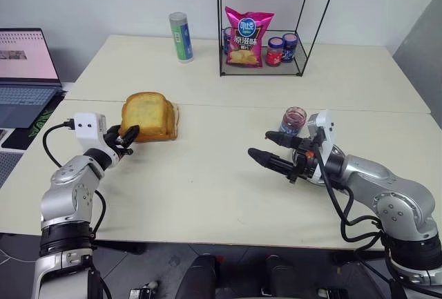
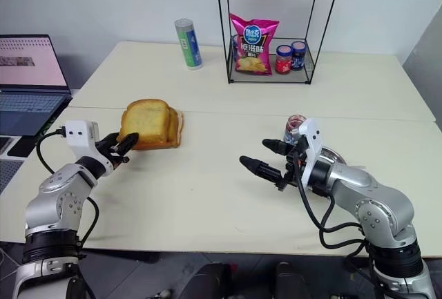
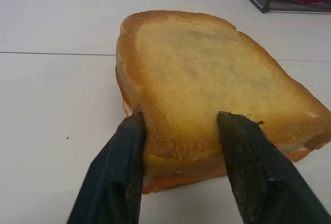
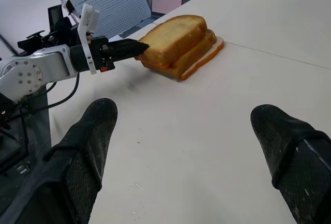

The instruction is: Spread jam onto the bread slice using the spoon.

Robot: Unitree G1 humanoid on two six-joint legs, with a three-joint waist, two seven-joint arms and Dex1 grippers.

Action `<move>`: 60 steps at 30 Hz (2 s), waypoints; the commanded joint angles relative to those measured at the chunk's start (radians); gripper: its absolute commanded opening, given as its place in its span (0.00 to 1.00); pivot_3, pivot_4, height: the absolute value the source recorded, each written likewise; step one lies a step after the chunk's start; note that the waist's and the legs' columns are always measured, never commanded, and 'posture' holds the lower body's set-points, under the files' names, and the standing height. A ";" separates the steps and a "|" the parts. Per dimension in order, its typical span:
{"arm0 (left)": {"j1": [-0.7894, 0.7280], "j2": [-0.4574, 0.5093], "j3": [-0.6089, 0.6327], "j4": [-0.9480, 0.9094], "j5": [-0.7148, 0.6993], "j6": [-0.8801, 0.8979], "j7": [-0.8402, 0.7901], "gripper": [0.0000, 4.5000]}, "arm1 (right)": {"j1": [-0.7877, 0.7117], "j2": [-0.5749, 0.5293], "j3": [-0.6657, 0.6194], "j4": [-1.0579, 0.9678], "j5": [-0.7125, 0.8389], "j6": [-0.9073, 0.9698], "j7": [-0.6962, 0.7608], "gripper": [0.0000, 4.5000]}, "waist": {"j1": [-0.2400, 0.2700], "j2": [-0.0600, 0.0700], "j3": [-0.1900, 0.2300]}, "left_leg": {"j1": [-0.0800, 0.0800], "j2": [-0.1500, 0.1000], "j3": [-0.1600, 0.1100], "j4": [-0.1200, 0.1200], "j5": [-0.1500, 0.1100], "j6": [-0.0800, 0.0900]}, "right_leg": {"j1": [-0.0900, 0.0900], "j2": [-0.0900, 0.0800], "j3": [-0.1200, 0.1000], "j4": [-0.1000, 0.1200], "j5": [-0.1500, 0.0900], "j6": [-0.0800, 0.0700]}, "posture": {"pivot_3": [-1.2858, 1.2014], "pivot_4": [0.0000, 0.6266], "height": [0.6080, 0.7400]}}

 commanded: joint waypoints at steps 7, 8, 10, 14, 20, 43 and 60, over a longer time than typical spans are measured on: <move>-0.024 0.000 0.001 -0.034 0.019 -0.005 -0.011 0.05 | 0.000 0.007 -0.021 -0.038 0.006 -0.018 0.003 1.00 | 0.000 0.000 0.000 | 0.000 0.000 0.000 0.000 0.000 0.000 | 0.000 0.000 0.000 0.000 0.000 0.000 | 0.52 0.24 1.00; -0.034 0.004 0.001 -0.039 0.026 -0.010 -0.004 0.00 | -0.002 0.008 -0.021 -0.036 0.005 -0.019 0.003 1.00 | 0.000 0.000 0.000 | 0.000 0.000 0.000 0.000 0.000 0.000 | 0.000 0.000 0.000 0.000 0.000 0.000 | 0.52 0.24 1.00; -0.050 0.017 -0.004 -0.055 0.043 -0.019 0.001 0.00 | -0.004 0.010 -0.021 -0.034 0.004 -0.020 0.003 1.00 | 0.000 0.000 0.000 | 0.000 0.000 0.000 0.000 0.000 0.000 | 0.000 0.000 0.000 0.000 0.000 0.000 | 0.52 0.24 1.00; -0.080 0.040 -0.026 -0.114 0.068 -0.016 -0.010 0.00 | -0.007 0.010 -0.023 -0.029 0.002 -0.022 0.004 1.00 | -0.002 0.000 0.000 | 0.000 0.000 0.000 0.000 0.000 0.000 | 0.000 0.000 0.000 0.000 0.000 0.000 | 0.52 0.24 1.00; -0.100 0.048 -0.044 -0.172 0.079 0.006 -0.016 0.00 | -0.006 0.011 -0.024 -0.026 0.000 -0.026 0.005 1.00 | -0.006 0.000 0.000 | 0.000 0.000 0.001 0.000 0.000 0.000 | -0.001 0.000 0.001 0.000 0.000 0.000 | 0.52 0.24 1.00; 0.031 0.121 -0.470 -0.447 -0.062 0.305 -0.418 0.00 | 0.192 -0.115 -0.187 -0.225 0.168 0.040 -0.085 1.00 | -0.023 0.000 0.000 | 0.002 0.006 0.006 0.001 0.000 0.000 | -0.001 0.005 0.004 0.001 0.000 0.001 | 0.52 0.24 1.00; -0.117 -0.037 -0.527 -0.100 0.207 -0.001 -0.386 0.00 | 0.259 -0.113 -0.192 -0.243 0.152 0.010 -0.152 1.00 | -0.003 0.001 -0.001 | 0.002 0.006 0.007 0.005 0.001 0.001 | 0.002 0.005 0.004 0.000 0.003 0.002 | 0.52 0.24 1.00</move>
